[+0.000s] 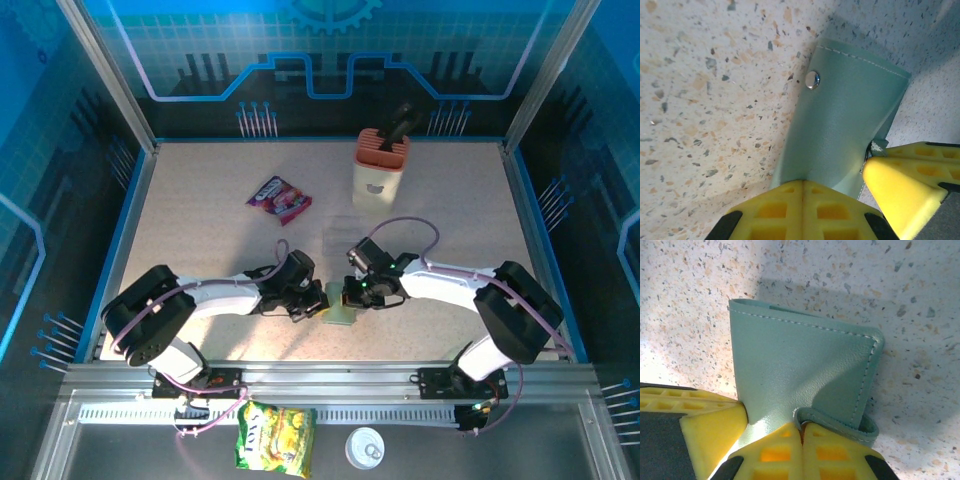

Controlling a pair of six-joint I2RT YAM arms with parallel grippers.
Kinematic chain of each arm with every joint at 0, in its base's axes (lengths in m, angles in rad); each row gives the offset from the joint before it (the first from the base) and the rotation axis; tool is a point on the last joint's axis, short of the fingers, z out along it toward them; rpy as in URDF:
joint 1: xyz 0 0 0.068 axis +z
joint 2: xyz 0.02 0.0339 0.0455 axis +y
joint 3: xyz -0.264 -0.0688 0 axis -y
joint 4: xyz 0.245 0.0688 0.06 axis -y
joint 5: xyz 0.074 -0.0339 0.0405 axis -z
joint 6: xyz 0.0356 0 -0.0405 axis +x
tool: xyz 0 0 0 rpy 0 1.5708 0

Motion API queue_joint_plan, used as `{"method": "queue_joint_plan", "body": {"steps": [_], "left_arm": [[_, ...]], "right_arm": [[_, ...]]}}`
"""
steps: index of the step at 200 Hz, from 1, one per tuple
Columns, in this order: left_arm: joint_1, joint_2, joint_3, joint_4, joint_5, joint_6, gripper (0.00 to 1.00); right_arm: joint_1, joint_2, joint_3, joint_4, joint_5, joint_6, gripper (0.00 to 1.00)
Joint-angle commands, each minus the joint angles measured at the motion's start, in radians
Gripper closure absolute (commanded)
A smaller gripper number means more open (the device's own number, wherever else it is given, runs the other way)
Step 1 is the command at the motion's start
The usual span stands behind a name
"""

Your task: Take the credit cards out of the card holder

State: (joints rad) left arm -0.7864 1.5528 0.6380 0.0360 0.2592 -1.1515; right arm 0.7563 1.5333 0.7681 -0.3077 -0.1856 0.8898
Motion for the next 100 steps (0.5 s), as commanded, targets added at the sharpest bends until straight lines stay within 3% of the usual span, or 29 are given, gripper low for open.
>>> {"method": "queue_joint_plan", "body": {"steps": [1, 42, 100], "left_arm": [[-0.006, 0.035, 0.013, -0.060, -0.027, 0.002, 1.00], [0.003, 0.052, -0.011, -0.058, -0.037, -0.015, 1.00], [0.013, 0.087, -0.053, -0.038, -0.041, -0.053, 1.00]], "right_arm": [[-0.017, 0.017, -0.061, 0.030, -0.035, -0.004, 1.00], [-0.066, 0.001, -0.140, 0.129, -0.120, 0.014, 1.00], [-0.124, -0.064, -0.192, 0.117, -0.146, -0.007, 1.00]]}}
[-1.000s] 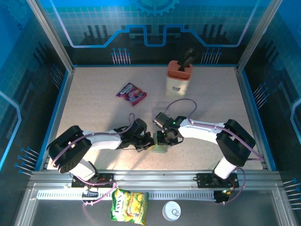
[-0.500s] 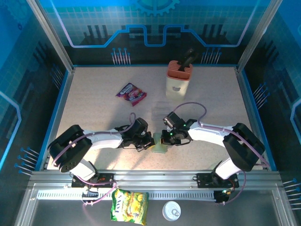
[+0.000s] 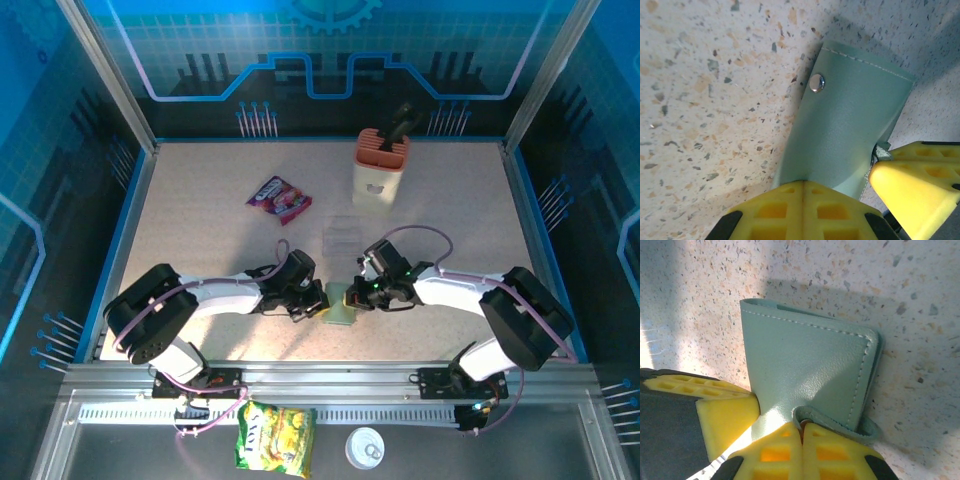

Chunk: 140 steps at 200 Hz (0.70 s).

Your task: Take the credit cards out of the card holder

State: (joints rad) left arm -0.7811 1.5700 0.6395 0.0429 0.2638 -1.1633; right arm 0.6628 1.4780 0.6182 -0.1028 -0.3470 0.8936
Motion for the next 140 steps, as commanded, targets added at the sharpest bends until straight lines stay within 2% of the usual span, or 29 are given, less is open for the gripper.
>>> {"method": "queue_joint_plan", "body": {"steps": [1, 63, 140], "left_arm": [[0.008, 0.070, -0.056, -0.043, -0.046, -0.043, 1.00], [0.016, 0.088, -0.103, -0.015, -0.050, -0.078, 1.00], [0.035, 0.046, -0.126, 0.003, -0.043, -0.075, 1.00]], "right_arm": [[-0.032, -0.010, -0.042, -0.089, 0.015, -0.012, 1.00], [-0.080, -0.078, -0.046, -0.143, 0.002, -0.051, 1.00], [-0.106, -0.158, -0.005, -0.301, 0.078, -0.116, 1.00]]}}
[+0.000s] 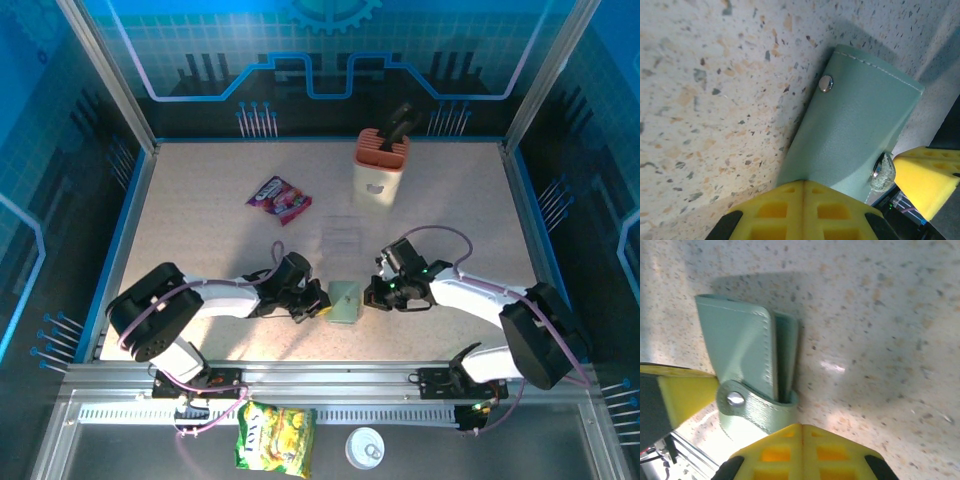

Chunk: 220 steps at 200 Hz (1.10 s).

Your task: Take the credit cards out of the card holder

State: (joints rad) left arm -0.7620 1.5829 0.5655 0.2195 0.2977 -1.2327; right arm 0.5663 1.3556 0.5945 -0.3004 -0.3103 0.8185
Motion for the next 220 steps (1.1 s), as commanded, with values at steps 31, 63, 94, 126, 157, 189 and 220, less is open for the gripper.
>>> {"method": "queue_joint_plan", "body": {"steps": [31, 63, 94, 126, 157, 189, 220], "left_arm": [[0.012, -0.007, 0.033, -0.233, -0.051, 0.055, 1.00], [0.007, -0.093, 0.135, -0.351, -0.074, 0.101, 0.92], [0.020, -0.109, 0.211, -0.388, -0.060, 0.147, 0.94], [0.031, -0.026, 0.259, -0.333, -0.002, 0.173, 1.00], [0.062, 0.055, 0.228, -0.202, 0.059, 0.133, 1.00], [0.075, 0.096, 0.195, -0.108, 0.103, 0.107, 1.00], [0.080, 0.098, 0.146, -0.080, 0.090, 0.095, 1.00]], "right_arm": [[0.020, -0.046, 0.084, -0.165, 0.061, -0.061, 0.95], [0.080, -0.027, 0.169, -0.248, 0.123, -0.082, 0.88], [0.148, 0.040, 0.275, -0.347, 0.213, -0.109, 0.85], [0.200, 0.118, 0.369, -0.418, 0.307, -0.104, 0.82], [0.229, 0.199, 0.424, -0.428, 0.329, -0.096, 0.81], [0.273, 0.265, 0.491, -0.454, 0.357, -0.080, 0.79], [0.300, 0.326, 0.532, -0.481, 0.383, -0.066, 0.78]]}}
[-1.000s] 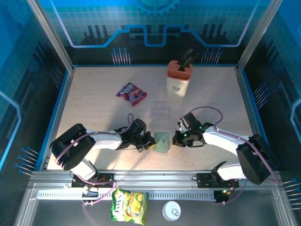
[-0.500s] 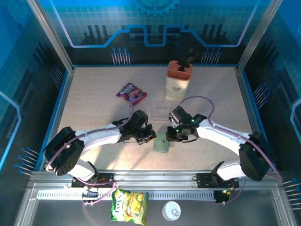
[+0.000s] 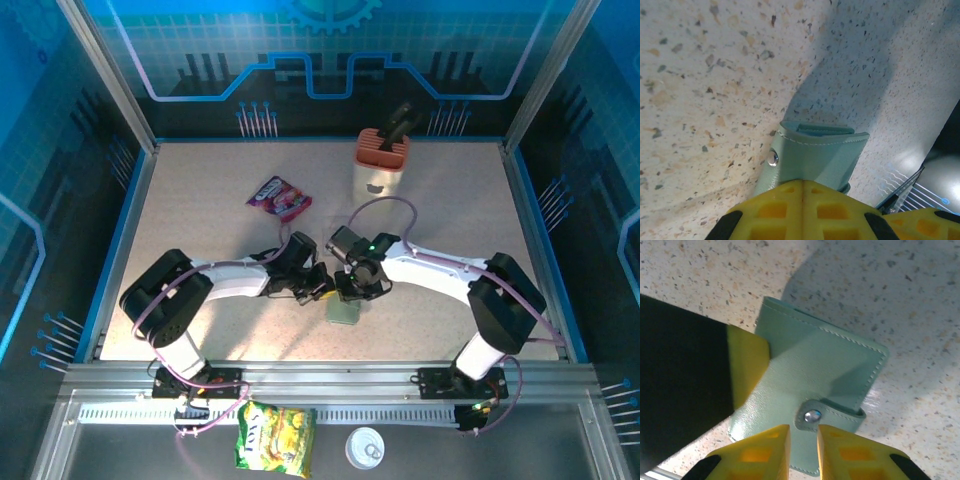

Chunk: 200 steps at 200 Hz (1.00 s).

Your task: Take the credit cards out of the card holder

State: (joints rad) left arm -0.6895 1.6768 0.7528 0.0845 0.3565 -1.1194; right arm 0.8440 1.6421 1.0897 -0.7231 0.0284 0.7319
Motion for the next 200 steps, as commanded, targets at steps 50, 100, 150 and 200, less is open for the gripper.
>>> {"method": "queue_joint_plan", "body": {"steps": [50, 100, 150, 200], "left_arm": [[0.019, 0.042, -0.083, 0.137, 0.069, -0.035, 1.00], [0.024, 0.038, -0.105, 0.141, 0.064, -0.030, 1.00], [0.035, 0.046, -0.124, 0.117, 0.050, -0.017, 1.00], [0.078, 0.064, -0.160, 0.091, 0.058, 0.008, 1.00]], "right_arm": [[0.049, 0.103, 0.055, -0.061, 0.065, 0.047, 0.76], [0.062, 0.135, 0.042, -0.063, 0.128, 0.056, 0.77], [0.071, 0.124, 0.030, -0.076, 0.183, 0.063, 0.99], [0.053, 0.026, -0.038, -0.070, 0.199, 0.079, 1.00]]}}
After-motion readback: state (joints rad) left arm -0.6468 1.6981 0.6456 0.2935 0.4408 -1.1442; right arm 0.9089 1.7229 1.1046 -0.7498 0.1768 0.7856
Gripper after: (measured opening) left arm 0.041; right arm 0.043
